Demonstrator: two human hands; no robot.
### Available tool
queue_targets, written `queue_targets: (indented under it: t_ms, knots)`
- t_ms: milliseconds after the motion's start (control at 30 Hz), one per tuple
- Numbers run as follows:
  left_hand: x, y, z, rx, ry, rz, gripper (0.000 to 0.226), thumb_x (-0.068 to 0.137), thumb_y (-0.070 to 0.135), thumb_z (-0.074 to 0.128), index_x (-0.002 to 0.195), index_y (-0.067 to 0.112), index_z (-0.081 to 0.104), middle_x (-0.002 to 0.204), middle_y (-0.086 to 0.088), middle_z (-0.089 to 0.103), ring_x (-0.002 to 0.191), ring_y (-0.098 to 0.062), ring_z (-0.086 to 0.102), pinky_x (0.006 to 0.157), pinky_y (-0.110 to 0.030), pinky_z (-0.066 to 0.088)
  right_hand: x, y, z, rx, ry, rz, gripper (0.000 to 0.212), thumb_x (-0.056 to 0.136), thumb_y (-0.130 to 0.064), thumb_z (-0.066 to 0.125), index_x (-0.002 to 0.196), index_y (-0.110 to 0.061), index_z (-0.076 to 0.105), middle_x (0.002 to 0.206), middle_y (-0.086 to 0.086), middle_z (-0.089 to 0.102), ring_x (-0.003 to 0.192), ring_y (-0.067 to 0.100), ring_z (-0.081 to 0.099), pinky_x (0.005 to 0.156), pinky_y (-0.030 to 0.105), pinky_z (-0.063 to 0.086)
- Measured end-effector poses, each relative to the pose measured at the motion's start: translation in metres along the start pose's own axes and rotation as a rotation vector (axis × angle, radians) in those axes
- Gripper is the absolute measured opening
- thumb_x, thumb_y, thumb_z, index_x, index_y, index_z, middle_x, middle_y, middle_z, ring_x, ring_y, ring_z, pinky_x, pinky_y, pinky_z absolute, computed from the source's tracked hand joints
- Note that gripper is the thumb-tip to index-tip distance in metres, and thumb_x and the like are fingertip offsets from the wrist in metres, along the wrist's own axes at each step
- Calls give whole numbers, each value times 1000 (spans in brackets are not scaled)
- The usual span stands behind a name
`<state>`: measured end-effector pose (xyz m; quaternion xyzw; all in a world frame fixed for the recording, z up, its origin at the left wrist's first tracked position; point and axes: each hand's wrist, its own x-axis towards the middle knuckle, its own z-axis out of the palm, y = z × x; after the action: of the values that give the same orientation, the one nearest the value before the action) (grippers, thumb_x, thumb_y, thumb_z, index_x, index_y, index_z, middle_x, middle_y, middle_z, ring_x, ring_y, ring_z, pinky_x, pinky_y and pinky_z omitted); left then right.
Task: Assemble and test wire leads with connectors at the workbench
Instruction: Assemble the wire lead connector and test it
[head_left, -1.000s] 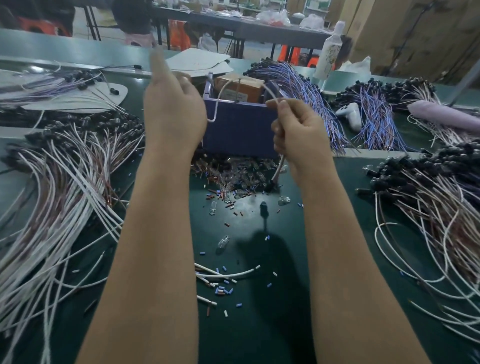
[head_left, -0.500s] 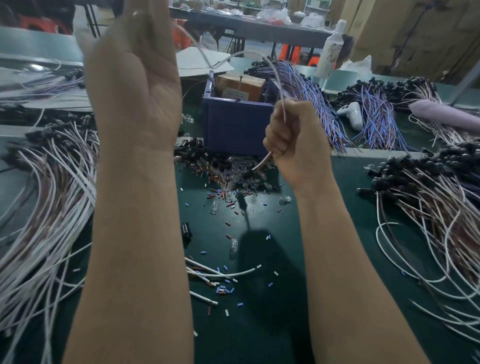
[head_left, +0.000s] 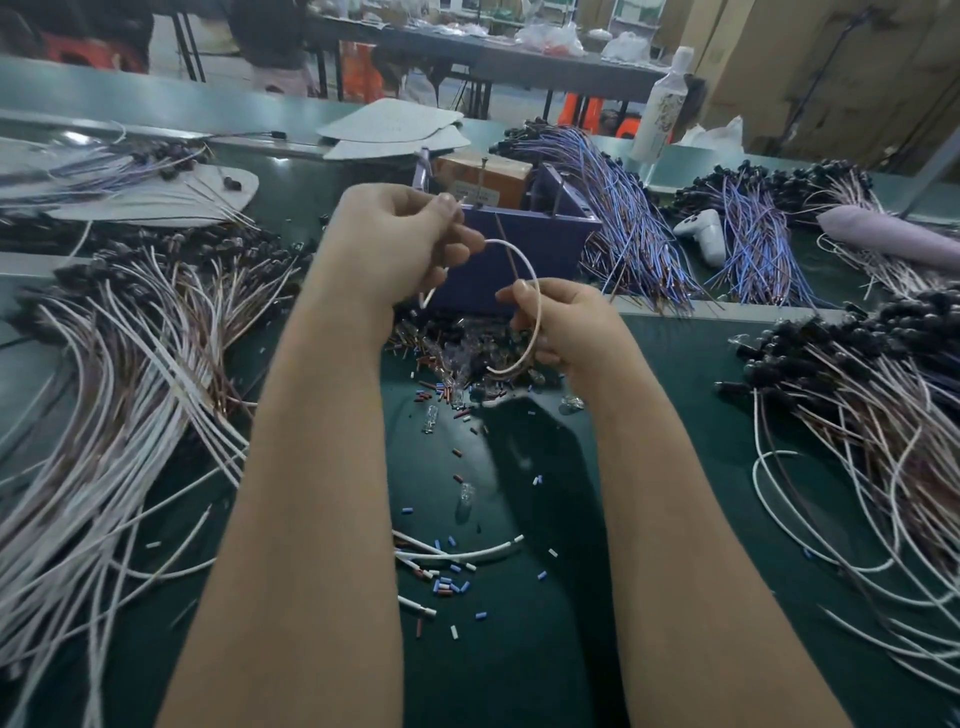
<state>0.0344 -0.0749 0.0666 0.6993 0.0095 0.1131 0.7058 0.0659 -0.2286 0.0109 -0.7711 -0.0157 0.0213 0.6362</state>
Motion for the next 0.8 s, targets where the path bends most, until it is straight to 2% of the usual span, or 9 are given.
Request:
queue_targets:
  t_ms: [67,233,367,400,467,533,633,700,800]
  knots:
    - [3,-8,8,113,86,45,21,100,14,46,80,16,55,68,3,66,52,0,53,50,-13,47,-4,-4,-2,40,-61,51,23,99,-17,48,82,-11,64,60,4,59,35,4,38,36,15,31]
    - [7,-11,13,18,164,20,15,98,0,43,102,5,56,84,-2,62,75,-5,62,73,-15,54,-13,-12,-7,-17,-203,167,18,98,-12,49,83,-8,59,52,2,64,42,9,58,42,15,44]
    - [10,-16,7,313,285,111,18,95,9,52,101,6,69,87,-5,68,86,-14,67,89,-34,54,-15,-17,-6,-24,-225,150,18,99,-14,49,85,-12,60,58,3,64,45,9,58,44,17,46]
    - [11,-16,6,328,333,123,19,94,11,53,101,6,70,90,-7,70,89,-17,67,89,-35,54,-15,-18,-6,0,-220,127,18,99,-15,48,85,-13,60,58,2,64,45,9,59,44,17,47]
    - [11,-15,4,252,402,128,18,93,11,54,95,9,71,87,-5,70,84,-14,66,84,-28,54,-16,-21,-7,50,-230,76,18,100,-16,47,87,-14,60,58,1,65,47,10,60,47,18,49]
    - [10,-11,2,37,429,101,22,89,3,51,83,10,70,77,1,65,71,-6,60,70,-17,51,-17,-24,-8,93,-250,29,17,100,-18,47,88,-16,59,60,1,65,50,11,62,49,19,51]
    - [11,-9,-3,-201,433,49,30,86,-8,45,75,12,65,75,-1,60,64,-4,54,60,-10,45,-17,-25,-10,143,-261,-20,19,99,-19,47,85,-17,61,62,0,64,53,11,62,52,19,51]
    - [13,-12,-5,-125,444,49,29,86,-7,46,79,12,67,75,-2,60,60,-3,51,57,-10,42,-17,-25,-11,153,-253,-40,21,100,-19,47,85,-17,62,63,-1,64,53,11,60,52,19,50]
    - [16,-20,-5,160,487,112,20,89,2,53,95,8,71,78,-2,63,57,-1,51,59,-13,43,-15,-23,-11,173,-214,-50,22,100,-20,46,86,-19,63,62,-4,63,51,10,57,51,17,47]
